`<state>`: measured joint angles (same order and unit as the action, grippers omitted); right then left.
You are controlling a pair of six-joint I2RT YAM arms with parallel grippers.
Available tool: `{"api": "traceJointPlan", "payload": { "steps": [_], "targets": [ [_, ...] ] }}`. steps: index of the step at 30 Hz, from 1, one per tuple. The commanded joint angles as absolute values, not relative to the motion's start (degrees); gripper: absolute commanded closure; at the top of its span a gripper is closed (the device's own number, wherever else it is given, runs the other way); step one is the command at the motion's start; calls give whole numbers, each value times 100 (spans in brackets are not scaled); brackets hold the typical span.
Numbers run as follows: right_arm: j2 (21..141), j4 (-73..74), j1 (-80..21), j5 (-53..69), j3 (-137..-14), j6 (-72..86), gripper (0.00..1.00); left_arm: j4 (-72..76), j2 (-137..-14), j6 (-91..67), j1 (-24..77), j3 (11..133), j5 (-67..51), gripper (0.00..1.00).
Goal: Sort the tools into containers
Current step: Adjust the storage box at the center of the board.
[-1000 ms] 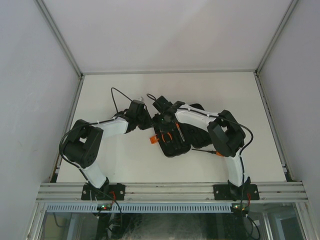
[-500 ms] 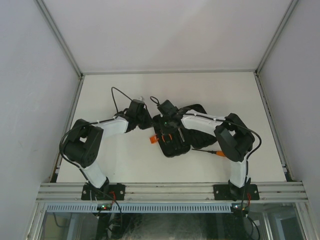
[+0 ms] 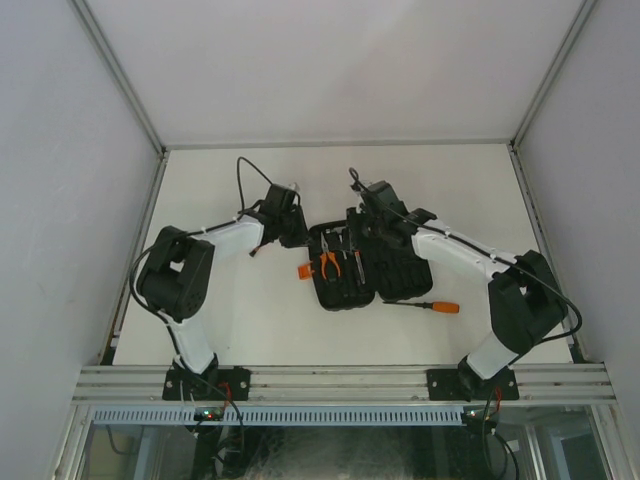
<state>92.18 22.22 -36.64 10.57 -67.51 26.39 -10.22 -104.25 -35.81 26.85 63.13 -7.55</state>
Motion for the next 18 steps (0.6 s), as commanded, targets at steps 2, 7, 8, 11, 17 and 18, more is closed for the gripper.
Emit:
{"api": "traceJointPlan", "payload": {
  "steps": [2,7,8,11,17,18],
  "targets": [
    [8991,1996,-3196,972,-6039,2833,76,-1506,-10536,-2944,2610,6935,-481,87],
    [8692,1908,-3030,891,-5755,2758,75,-1529,-10411,-2909,2617,7022,-485,74],
    [8625,1869,-3006,886,-5710,2749,74,-1529,-10342,-2898,2611,7028,-467,71],
    [8417,1770,-2960,835,-5608,2700,72,-1609,-10094,-2858,2604,7062,-339,63],
    [8074,1649,-2911,593,-5469,2530,69,-2035,-9522,-2707,2510,7164,0,56],
    [8036,1644,-2902,559,-5448,2492,68,-2114,-9438,-2684,2469,7154,79,55]
  ]
}}
